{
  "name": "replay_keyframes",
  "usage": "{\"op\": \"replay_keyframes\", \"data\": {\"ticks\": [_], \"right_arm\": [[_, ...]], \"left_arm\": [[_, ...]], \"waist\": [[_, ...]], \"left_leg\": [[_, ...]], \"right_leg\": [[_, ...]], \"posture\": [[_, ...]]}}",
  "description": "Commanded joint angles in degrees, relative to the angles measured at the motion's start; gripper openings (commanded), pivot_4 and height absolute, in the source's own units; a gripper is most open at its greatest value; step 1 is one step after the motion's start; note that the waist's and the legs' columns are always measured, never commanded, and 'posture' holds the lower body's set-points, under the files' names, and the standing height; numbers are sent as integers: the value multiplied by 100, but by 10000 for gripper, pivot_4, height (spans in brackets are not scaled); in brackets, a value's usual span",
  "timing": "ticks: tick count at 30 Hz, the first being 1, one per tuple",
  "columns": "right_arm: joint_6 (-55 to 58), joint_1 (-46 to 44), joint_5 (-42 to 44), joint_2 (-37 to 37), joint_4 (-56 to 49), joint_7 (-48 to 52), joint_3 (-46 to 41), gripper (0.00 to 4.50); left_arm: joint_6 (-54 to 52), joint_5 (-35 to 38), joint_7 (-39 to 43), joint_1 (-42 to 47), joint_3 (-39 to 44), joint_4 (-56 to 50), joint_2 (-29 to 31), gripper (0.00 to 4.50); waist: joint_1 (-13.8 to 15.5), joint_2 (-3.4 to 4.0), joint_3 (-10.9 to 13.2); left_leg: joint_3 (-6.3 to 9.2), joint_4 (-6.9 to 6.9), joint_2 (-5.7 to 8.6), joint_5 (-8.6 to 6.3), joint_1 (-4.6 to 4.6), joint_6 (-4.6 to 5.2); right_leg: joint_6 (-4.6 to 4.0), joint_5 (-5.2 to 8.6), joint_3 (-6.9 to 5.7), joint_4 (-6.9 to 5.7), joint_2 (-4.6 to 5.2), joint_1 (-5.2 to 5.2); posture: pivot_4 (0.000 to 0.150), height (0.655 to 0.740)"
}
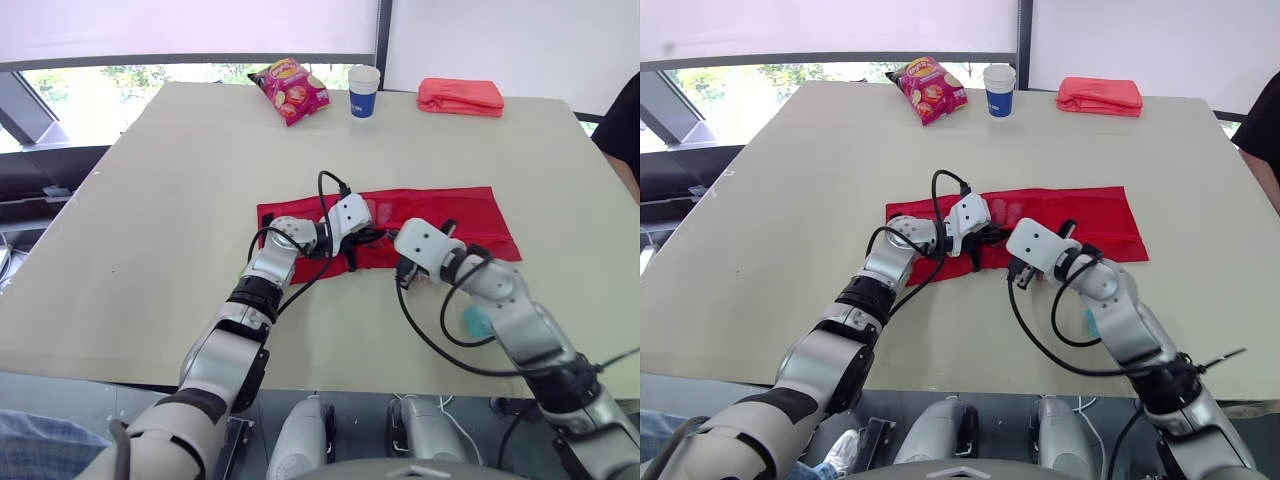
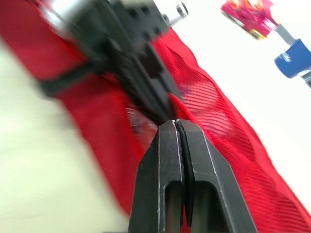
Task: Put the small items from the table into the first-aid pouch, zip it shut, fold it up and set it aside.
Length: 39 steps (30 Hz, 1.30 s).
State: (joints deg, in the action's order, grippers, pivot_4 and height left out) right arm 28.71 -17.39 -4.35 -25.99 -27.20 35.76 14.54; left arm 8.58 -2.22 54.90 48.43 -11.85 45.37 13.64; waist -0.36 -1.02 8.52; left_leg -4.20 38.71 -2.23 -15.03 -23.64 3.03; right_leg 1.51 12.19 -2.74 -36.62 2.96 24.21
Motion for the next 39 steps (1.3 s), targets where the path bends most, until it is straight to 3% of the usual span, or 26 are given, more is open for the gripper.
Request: {"op": "replay_keyframes", "data": {"ticks": [1, 3, 9, 11, 16, 21, 27, 39], "right_arm": [[-203, 315, 1069, -144, -824, 489, -1015, 2857], [-161, 657, 1545, -532, -912, 958, -1512, 8263], [-1002, 1244, 2096, -1755, -96, 2309, -2175, 37717], [-1156, 1147, 2281, -1870, 207, 2546, -2191, 44719], [-1486, 850, 2322, -1932, 822, 2828, -1947, 44719], [-1458, 1040, 2677, -1872, 680, 2830, -2136, 44719], [-1290, 1596, 2925, -1868, 412, 2301, -2974, 44719], [-18, 4020, 3865, -1698, -995, 1568, -5475, 44719]], "left_arm": [[126, -44, -144, 139, 50, 156, 14, 0], [169, -45, -190, 162, 65, 236, 17, 0], [216, -40, -345, 166, 103, 394, -17, 0], [234, -45, -359, 153, 93, 392, -29, 0], [271, -74, -362, 141, 85, 366, 0, 0], [323, -109, -369, 171, 118, 379, 107, 0], [356, -108, -411, 104, 111, 355, 119, 0], [502, -130, -349, 142, 55, 513, 79, 0]], "waist": [[7, 0, 0], [10, -1, 0], [1, -7, 2], [-18, -6, 2], [-12, -8, 3], [12, -8, 3], [27, -8, 3], [108, -8, 4]], "left_leg": [[0, 0, 1, 0, -1, 0], [-1, 1, 2, -1, 3, 1], [-1, 0, 1, -2, 19, 3], [-5, -1, -1, -2, 25, 3], [-8, -6, -2, -2, 33, 2], [-7, -7, -1, -2, 32, 2], [-10, -7, -1, -2, 33, 2], [-18, -27, 0, -3, 47, 2]], "right_leg": [[0, 0, 0, 1, 0, 0], [1, -1, 1, 5, 1, -6], [0, 1, 1, 11, 1, -23], [0, 2, 4, 11, 0, -25], [0, 1, 10, 10, -4, -31], [-3, 0, 11, 10, -3, -30], [-2, 0, 13, 10, -1, -30], [-1, 2, 22, 26, 1, -42]], "posture": [[1500, 7400], [1500, 7400], [1500, 7400], [1500, 7400], [1500, 7400], [1500, 7400], [1500, 7400], [1500, 7400]]}}
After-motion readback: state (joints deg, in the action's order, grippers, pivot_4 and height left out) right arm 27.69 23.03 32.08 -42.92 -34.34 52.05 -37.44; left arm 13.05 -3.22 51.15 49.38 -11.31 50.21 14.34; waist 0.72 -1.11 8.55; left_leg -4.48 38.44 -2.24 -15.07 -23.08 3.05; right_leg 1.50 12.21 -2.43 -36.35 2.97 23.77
